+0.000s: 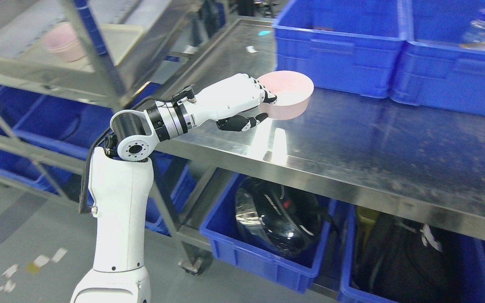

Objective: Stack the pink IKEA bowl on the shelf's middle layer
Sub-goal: 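Hold the pink bowl raised in the left hand while driving to the other shelf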

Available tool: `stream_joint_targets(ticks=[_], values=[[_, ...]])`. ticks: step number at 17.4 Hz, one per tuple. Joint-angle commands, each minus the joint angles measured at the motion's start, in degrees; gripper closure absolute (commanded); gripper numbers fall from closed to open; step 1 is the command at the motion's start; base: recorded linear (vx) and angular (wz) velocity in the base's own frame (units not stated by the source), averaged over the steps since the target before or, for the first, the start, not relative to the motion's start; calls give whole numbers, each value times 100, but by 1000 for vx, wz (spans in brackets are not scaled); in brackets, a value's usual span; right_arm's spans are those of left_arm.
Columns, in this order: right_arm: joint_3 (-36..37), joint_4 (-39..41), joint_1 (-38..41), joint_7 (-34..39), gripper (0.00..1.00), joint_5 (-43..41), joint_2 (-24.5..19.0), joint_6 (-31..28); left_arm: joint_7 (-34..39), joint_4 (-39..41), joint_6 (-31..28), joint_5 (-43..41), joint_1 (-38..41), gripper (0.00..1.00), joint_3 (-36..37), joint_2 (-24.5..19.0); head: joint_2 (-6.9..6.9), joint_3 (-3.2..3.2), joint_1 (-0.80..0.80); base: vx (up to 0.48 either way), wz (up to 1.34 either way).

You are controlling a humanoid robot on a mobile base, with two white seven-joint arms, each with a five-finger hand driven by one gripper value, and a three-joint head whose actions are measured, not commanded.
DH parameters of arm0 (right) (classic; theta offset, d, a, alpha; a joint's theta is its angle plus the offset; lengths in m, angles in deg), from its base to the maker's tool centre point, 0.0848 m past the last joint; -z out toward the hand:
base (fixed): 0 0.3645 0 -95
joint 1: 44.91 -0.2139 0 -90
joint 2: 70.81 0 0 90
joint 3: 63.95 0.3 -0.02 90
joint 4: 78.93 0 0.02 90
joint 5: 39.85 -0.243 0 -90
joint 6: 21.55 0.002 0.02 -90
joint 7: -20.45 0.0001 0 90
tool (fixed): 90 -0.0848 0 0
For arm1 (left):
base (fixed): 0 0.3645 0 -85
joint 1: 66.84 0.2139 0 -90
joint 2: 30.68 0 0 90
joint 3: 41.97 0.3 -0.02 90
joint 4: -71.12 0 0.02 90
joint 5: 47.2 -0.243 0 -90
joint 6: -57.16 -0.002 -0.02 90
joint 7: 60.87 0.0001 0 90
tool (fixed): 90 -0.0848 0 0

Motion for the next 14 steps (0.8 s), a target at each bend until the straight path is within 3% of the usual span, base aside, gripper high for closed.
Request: stream_joint_targets(ticks=[1, 14], values=[[0, 100, 26, 20, 0, 0, 100, 3, 104, 225, 4, 145, 26, 99, 202, -100, 0, 0, 0, -38, 1155], [0, 100, 26, 20, 0, 0, 100, 3, 289, 225, 4, 356, 17, 98, 361, -100, 3, 0, 0, 52, 1394]])
